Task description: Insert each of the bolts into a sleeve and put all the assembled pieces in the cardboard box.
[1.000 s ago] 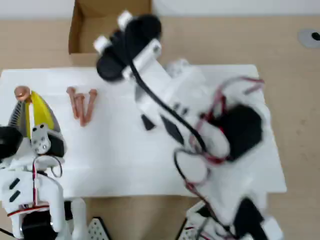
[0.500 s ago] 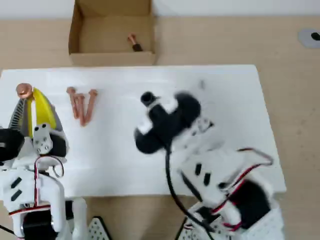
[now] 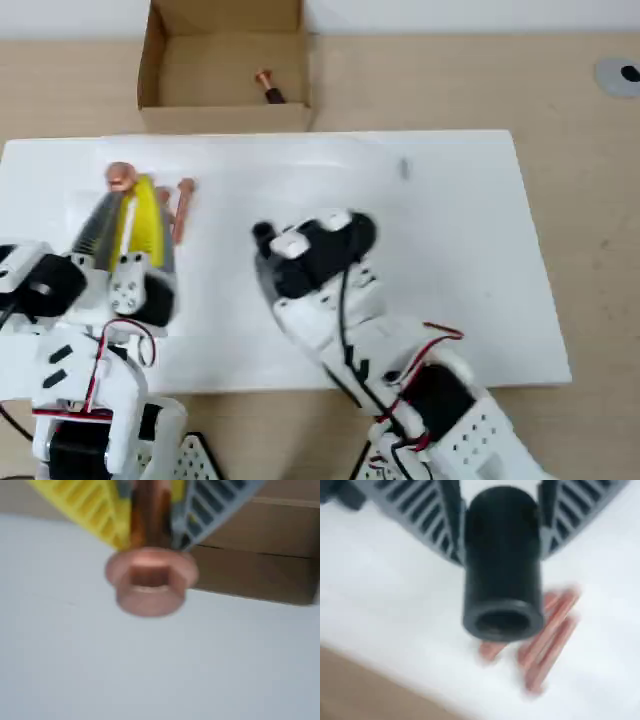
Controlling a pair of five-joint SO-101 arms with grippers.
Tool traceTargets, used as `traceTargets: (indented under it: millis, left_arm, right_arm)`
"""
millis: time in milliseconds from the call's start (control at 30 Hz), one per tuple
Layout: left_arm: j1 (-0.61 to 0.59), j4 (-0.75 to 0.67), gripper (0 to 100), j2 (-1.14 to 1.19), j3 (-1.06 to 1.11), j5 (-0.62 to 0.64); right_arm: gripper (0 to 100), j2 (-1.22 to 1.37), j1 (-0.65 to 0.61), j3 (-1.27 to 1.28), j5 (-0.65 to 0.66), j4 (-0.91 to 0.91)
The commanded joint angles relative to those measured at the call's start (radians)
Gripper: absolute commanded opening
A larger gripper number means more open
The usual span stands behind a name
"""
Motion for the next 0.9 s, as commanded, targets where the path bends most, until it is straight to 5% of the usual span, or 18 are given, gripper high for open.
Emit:
traceTargets:
  millis: [0,333,500,867]
  left_arm:
    - [0.072,-0.023,1,-0.008,-0.064,0.006]
    - [0.236,0.192,1,-0.008,-0.221,0.008]
    - [0.276,0.272,1,-0.008,-0.249,0.009]
    - [0.269,0.153,1,-0.008,-0.112,0.077]
  right_arm:
    - [1.0,-0.001,-0.047,0.039,-0.014,-0.041]
    - [1.0,-0.001,-0.007,0.283,0.1,-0.434]
    - [1.0,-0.002,-0.007,0.292,0.104,-0.479]
    - [1.0,-0.002,-0.01,0.234,0.1,-0.473]
